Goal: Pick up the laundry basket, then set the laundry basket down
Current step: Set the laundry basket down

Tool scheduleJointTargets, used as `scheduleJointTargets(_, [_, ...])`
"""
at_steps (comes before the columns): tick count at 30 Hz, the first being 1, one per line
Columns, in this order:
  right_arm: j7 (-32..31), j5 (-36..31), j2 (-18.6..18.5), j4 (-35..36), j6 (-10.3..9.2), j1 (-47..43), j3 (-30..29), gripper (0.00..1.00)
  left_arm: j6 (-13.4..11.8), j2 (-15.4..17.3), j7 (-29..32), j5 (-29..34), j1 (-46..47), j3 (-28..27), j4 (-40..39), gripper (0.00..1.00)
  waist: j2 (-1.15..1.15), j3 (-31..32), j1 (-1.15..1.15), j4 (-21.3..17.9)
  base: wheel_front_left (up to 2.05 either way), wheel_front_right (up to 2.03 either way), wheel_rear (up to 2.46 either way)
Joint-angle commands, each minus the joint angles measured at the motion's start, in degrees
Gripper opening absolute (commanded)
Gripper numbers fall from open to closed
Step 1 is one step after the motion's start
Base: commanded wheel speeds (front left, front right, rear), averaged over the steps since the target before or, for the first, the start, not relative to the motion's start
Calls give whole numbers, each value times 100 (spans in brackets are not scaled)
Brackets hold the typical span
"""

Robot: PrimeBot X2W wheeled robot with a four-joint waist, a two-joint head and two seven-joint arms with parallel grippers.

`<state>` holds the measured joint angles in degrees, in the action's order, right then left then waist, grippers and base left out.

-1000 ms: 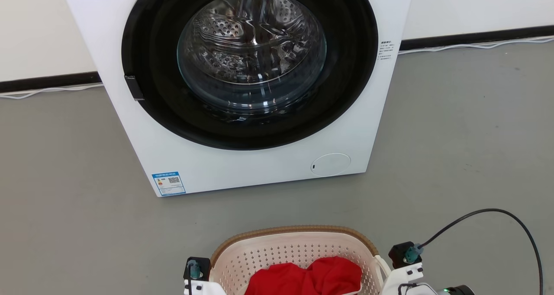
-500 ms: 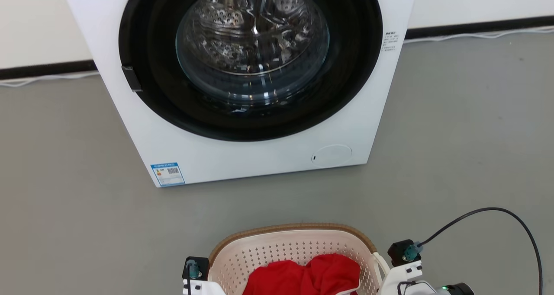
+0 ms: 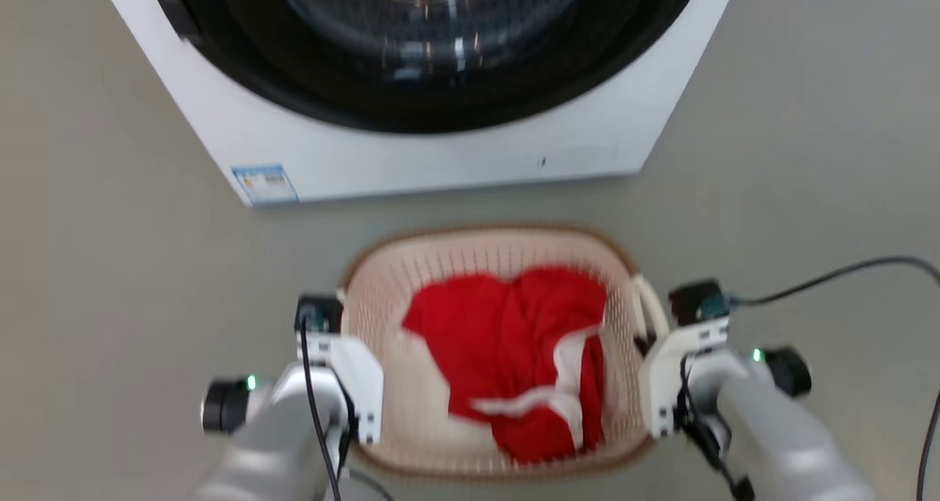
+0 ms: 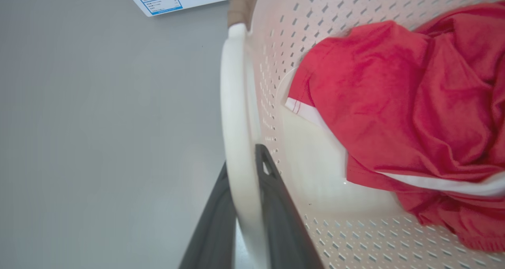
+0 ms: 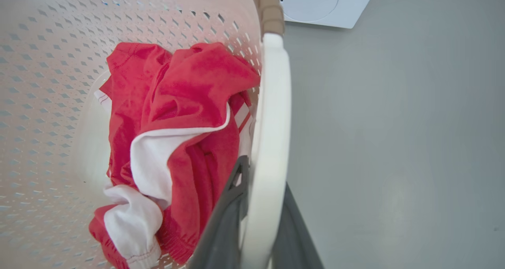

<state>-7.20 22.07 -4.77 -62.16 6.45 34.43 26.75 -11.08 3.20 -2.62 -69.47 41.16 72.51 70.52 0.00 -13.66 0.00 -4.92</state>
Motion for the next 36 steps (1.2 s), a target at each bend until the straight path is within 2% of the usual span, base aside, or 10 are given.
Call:
scheduleJointTargets(1, [201, -144, 190, 141, 103, 258, 92, 0, -6, -32, -120, 100, 501, -77, -41, 0, 0, -835, 0, 126, 0, 0, 0])
scheduleJointTargets(11, [814, -681, 190, -199, 103, 1514, -435, 0, -41, -32, -382, 240, 1704, -131, 87, 0, 0, -2481, 0, 273, 0, 0, 0])
scheduleJointTargets(20, [1120, -1030, 190, -483, 103, 2178, -848, 0, -51, -32, -617, 190, 2454, -270, 30, 0, 0, -3285, 0, 379, 0, 0, 0])
scheduleJointTargets(27, [1337, -1343, 190, -700, 103, 2519, -1219, 0, -8, -33, -761, 159, 2836, -342, 108, 0, 0, -3730, 0, 447, 0, 0, 0])
scheduleJointTargets(36, [1566, -1801, 190, -925, 103, 2703, -1807, 0, 12, -33, -958, 135, 2930, -363, 141, 0, 0, -3950, 0, 528, 0, 0, 0])
